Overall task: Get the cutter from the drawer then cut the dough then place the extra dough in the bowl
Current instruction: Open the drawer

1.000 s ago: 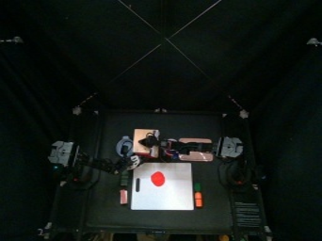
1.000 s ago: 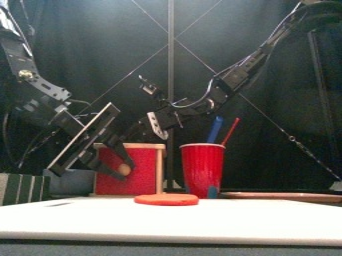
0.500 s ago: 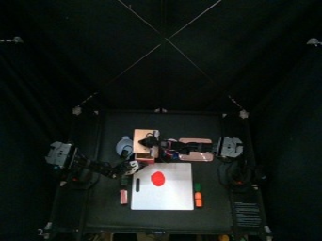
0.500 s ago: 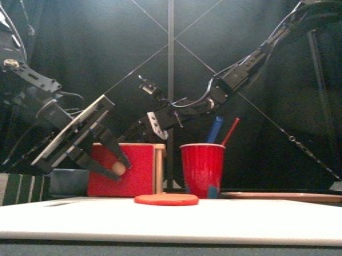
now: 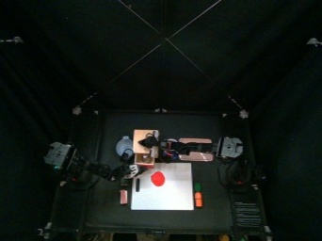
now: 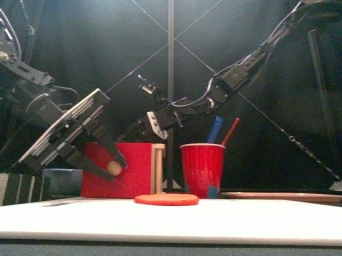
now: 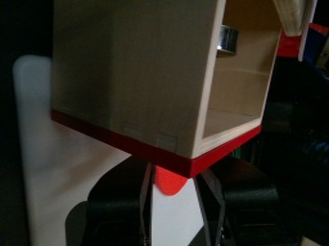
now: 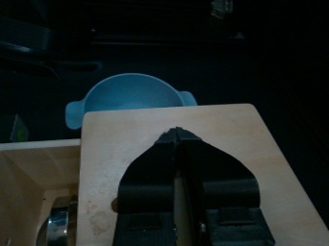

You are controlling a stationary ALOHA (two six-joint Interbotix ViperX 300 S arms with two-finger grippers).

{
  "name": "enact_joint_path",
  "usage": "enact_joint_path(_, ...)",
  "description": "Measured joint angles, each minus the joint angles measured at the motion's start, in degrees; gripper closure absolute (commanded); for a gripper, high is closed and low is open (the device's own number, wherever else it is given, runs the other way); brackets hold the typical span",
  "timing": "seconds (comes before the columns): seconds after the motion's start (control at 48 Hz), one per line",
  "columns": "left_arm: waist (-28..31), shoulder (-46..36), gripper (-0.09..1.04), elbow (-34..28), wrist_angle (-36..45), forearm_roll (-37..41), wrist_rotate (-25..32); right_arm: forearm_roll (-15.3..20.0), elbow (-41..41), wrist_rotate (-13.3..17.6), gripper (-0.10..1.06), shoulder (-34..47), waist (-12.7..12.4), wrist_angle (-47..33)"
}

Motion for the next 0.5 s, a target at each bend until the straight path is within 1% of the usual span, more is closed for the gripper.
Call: enact_joint_path(0.5, -1.41, -0.18, 0.5, -0.7, 1.32, 0.0, 0.18, 0.09, -0.09, -0.09, 0.94, 0.09, 0.26, 0.0)
